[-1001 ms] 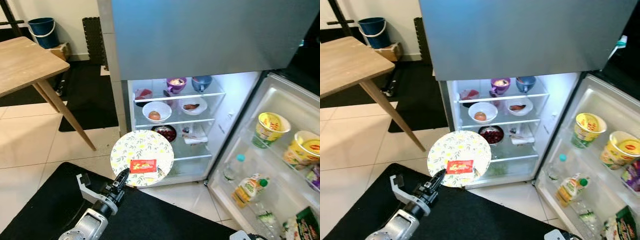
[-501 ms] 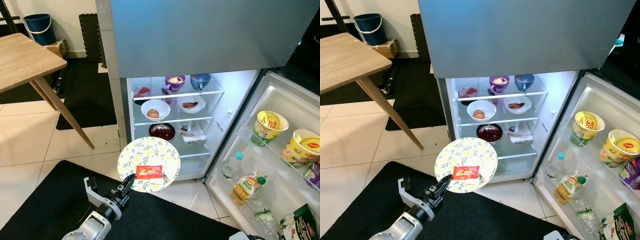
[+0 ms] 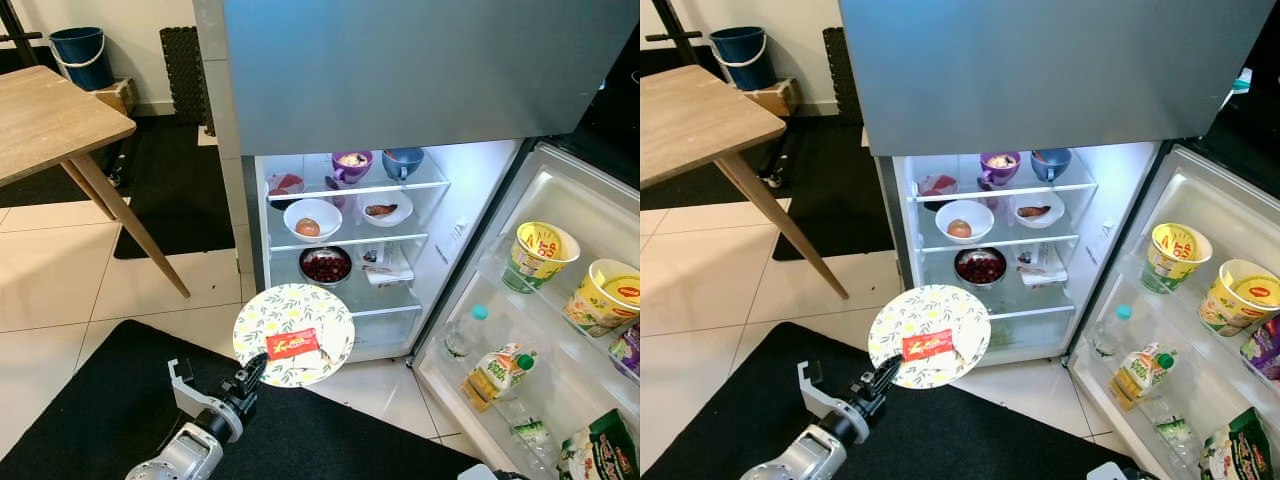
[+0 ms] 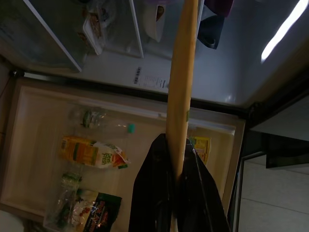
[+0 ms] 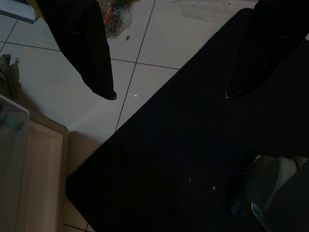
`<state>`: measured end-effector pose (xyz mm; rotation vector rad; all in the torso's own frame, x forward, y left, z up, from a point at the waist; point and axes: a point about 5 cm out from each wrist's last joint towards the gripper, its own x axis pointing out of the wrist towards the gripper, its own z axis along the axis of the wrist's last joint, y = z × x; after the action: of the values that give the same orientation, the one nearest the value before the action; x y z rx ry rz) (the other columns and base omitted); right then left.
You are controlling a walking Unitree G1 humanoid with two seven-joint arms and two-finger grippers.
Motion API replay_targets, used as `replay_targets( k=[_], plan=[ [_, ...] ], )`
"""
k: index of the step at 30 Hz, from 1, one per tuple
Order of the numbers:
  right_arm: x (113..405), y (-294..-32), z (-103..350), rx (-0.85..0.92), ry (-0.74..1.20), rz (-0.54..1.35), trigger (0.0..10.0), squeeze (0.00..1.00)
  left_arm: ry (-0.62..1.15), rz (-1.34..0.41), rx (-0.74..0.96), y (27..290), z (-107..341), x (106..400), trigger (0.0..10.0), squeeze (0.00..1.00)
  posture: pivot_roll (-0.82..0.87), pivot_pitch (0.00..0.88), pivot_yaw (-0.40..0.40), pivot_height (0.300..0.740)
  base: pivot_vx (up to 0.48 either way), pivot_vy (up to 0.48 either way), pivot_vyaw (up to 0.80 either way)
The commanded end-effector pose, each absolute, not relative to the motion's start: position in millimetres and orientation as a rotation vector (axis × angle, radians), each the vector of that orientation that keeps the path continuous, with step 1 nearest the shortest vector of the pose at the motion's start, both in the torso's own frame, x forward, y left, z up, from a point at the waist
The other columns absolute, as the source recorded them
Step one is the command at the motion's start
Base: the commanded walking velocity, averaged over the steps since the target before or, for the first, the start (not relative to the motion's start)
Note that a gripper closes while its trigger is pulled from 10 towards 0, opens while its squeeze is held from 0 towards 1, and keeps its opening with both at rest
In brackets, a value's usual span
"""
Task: Restocking fridge
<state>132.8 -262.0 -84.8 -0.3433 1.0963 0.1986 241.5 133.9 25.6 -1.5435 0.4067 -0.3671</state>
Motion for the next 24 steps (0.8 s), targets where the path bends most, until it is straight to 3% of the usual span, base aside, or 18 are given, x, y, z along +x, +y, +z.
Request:
replay_targets(
  k=[1,6,9,24],
  plan=[
    [128,-261,-87,-0.337,1.112,0.196,10.0,0.00,0.413,-0.394,-1.569,127,25,241,10.0,0.00,-0.05,0.104,-0.006,0.740,0.000,0.000,0.00],
    [129,-260,-87,-0.338,1.109,0.195,10.0,0.00,0.434,-0.420,-1.487,126,25,241,10.0,0.00,-0.06,0.101,-0.004,0.740,0.000,0.000,0.00],
    [132,-260,-86,-0.340,1.101,0.192,10.0,0.00,0.439,-0.475,-1.344,120,30,243,10.0,0.00,-0.06,0.101,-0.004,0.740,0.000,0.000,0.00],
    [137,-257,-85,-0.344,1.085,0.194,10.0,0.00,0.392,-0.539,-1.353,118,41,245,10.0,0.00,-0.05,0.091,-0.004,0.740,0.000,0.000,0.00]
  ],
)
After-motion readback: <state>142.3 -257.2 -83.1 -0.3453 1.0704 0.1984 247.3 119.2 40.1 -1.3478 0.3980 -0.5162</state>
